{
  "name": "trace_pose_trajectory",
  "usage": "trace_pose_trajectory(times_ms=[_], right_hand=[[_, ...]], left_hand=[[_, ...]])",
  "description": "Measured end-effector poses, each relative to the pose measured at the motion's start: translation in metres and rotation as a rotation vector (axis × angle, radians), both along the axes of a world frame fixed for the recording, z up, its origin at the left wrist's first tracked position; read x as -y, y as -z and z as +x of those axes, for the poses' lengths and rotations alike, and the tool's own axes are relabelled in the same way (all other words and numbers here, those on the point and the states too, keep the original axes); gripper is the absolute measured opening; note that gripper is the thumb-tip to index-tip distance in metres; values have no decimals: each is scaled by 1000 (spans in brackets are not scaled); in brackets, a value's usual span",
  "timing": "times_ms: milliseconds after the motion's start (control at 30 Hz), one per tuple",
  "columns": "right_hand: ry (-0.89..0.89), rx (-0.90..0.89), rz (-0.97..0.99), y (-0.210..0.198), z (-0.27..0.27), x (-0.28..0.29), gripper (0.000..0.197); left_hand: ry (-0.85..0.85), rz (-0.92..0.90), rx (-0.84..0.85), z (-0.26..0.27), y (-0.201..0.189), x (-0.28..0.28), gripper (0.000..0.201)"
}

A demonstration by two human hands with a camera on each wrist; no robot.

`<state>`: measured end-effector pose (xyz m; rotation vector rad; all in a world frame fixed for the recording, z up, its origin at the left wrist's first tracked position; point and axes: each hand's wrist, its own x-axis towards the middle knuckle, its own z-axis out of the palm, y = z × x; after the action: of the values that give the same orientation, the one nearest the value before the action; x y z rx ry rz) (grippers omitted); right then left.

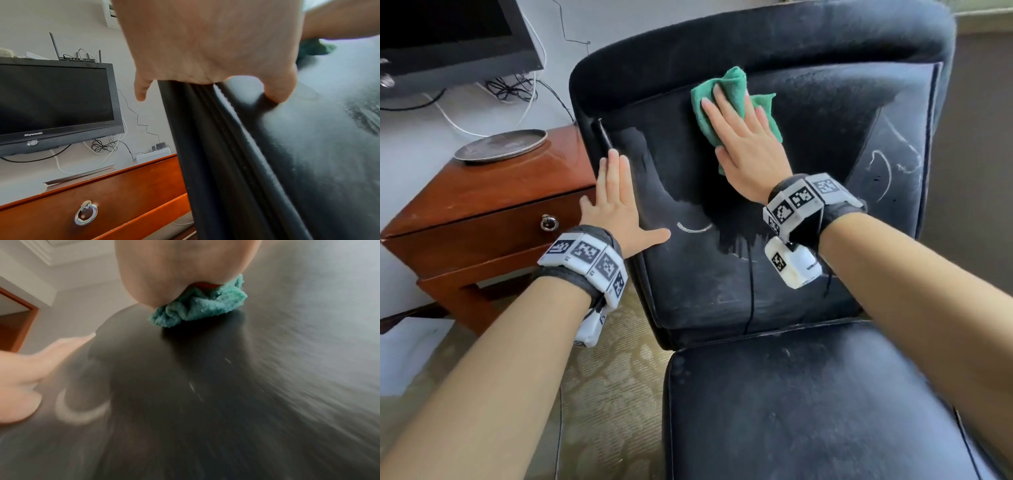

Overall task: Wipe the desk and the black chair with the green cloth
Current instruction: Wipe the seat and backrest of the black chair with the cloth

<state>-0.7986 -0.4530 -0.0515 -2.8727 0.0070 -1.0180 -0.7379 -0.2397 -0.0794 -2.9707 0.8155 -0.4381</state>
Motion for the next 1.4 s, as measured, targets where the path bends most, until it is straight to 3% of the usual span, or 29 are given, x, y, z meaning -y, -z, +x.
trace_pose_trajectory(times_ms=[133,333,433,533,667,800,900,1000,1133,1400], right_hand=[[1,82,58,-3,19,-20,66],[-145,-52,-131,90,-7,-28,68],[-140,-146,-267,114,-18,-25,67],[-187,-174,-304,103,-20,-19,63],[-263,-181,-328,53,-6,-14,63],[-205,-67,-255,-9,24,-31,65],[-138,4,-169,-27,39,-47,63],[-141,19,-189,-15,39,-53,62],[-239,-19,-312,14,27,-45,63],[-321,-122,-567,64,3,-33,59]], left_hand=[[-10,-4,6,2,2,-1,127],[15,-33,11,4,4,-1,127],[24,-39,15,4,4,-1,128],[25,-37,17,5,5,-2,128],[43,-62,0,6,6,-2,127],[39,-69,46,8,11,-3,127],[16,-91,102,8,16,-3,128],[-50,-155,103,5,22,-2,133],[-173,-263,-53,1,38,-4,131],[-209,-256,-91,-2,45,-2,128]])
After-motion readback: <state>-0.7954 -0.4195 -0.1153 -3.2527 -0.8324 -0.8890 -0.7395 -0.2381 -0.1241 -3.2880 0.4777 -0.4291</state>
